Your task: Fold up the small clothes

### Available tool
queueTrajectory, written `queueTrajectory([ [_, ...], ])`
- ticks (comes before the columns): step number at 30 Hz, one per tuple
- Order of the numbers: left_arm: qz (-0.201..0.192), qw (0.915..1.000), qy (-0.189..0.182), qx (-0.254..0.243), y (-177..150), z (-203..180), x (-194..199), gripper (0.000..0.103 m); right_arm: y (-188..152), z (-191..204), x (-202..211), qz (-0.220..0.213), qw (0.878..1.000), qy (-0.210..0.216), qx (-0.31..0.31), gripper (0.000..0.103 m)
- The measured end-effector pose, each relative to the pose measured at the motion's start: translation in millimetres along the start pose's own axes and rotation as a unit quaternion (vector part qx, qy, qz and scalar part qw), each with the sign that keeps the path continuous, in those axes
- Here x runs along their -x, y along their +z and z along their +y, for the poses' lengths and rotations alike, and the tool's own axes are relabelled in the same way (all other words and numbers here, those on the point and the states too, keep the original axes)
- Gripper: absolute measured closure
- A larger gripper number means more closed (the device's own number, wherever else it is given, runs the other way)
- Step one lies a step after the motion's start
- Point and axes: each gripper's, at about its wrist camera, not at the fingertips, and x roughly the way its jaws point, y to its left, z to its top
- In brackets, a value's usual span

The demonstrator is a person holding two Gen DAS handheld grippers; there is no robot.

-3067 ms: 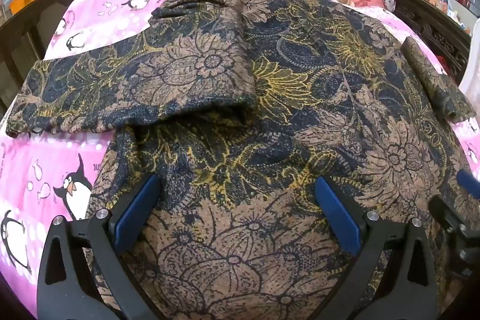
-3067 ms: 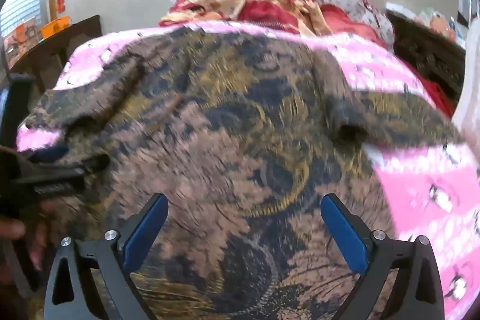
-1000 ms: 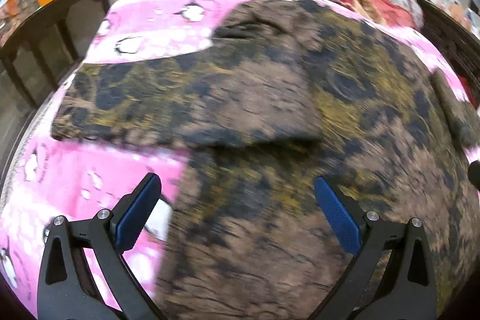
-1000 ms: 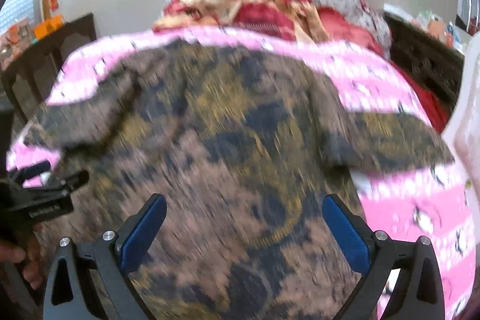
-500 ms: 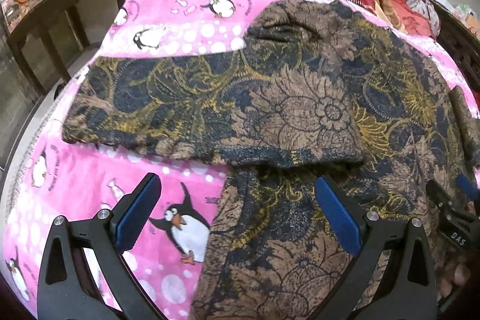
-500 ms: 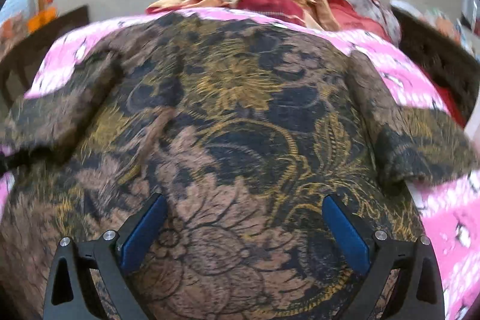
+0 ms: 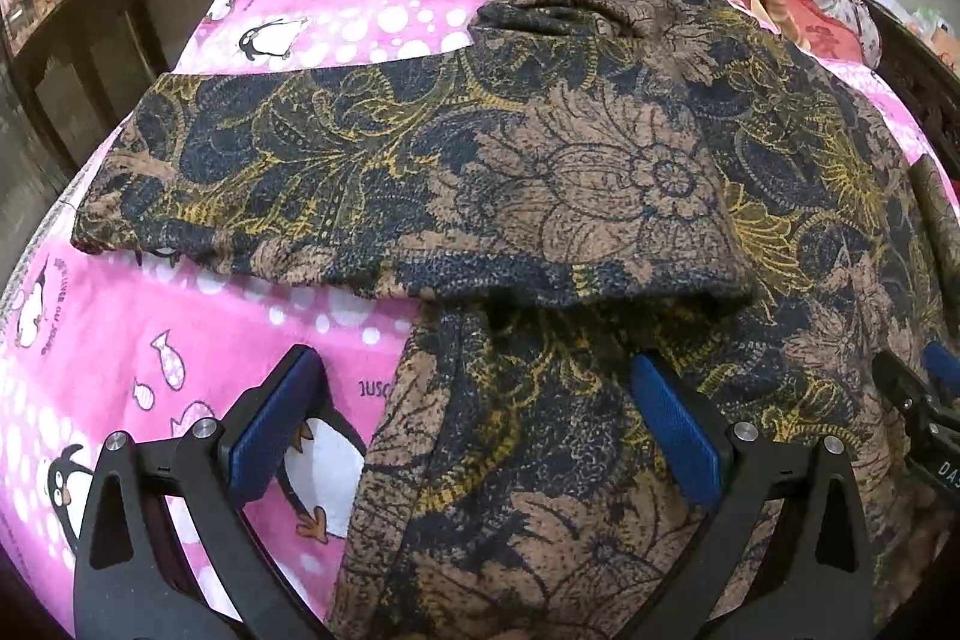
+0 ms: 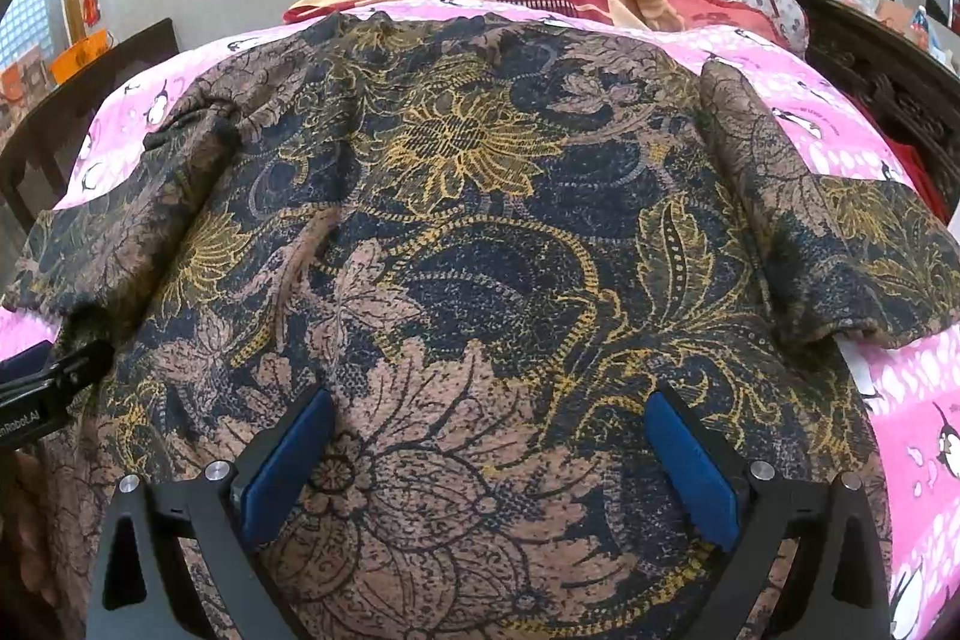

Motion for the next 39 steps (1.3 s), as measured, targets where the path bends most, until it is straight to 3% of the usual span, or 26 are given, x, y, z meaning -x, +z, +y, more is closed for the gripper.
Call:
queueTrajectory([
  [10,0.001,1.0,0.005,-0.002,-3,-4,4,0.0,1,0,-1,0.002,1.0,-0.001,-0.001,0.0],
  [13,0.002,0.9999,-0.015,0.001,0,0,10,0.0,1,0,0,0.003,1.0,-0.001,-0.001,0.0],
  [15,-0.024,0.9989,-0.039,0.007,6,18,30,0.0,1,0,0,0.003,1.0,-0.001,-0.001,0.0],
  [18,-0.057,0.9969,-0.044,0.032,20,58,54,0.0,0,0,-1,0.006,1.0,0.0,-0.004,0.0],
  [22,-0.049,0.9858,-0.084,0.137,32,149,50,0.001,0,-1,-1,0.005,1.0,0.001,-0.004,0.0],
  [23,-0.044,0.9805,-0.092,0.168,32,169,45,0.008,0,-1,-1,0.006,1.0,0.001,-0.004,0.0],
  [26,-0.01,0.9539,-0.14,0.265,24,218,20,0.032,0,-1,0,0.005,1.0,0.001,-0.005,0.0],
  [27,0.0,0.9422,-0.171,0.288,21,227,10,0.034,0,0,0,0.005,1.0,0.001,-0.005,0.0],
  [28,-0.002,0.9378,-0.186,0.294,20,228,9,0.034,0,-1,0,0.006,1.0,0.001,-0.005,0.0],
  [32,0.004,0.9324,-0.233,0.276,33,218,2,0.034,0,-1,0,0.009,1.0,0.002,-0.004,0.0],
  [35,0.002,0.9304,-0.234,0.282,42,215,-5,0.036,1,0,-2,0.011,1.0,0.002,-0.005,0.0],
  [37,-0.008,0.9232,-0.235,0.304,44,219,-6,0.047,1,0,-2,0.01,1.0,0.002,-0.005,0.0],
  [38,-0.009,0.9215,-0.229,0.314,44,222,-7,0.062,1,0,-2,0.011,1.0,0.002,-0.005,0.0],
  [39,-0.004,0.9218,-0.22,0.319,45,225,-10,0.084,1,0,-2,0.011,1.0,0.002,-0.005,0.0],
])
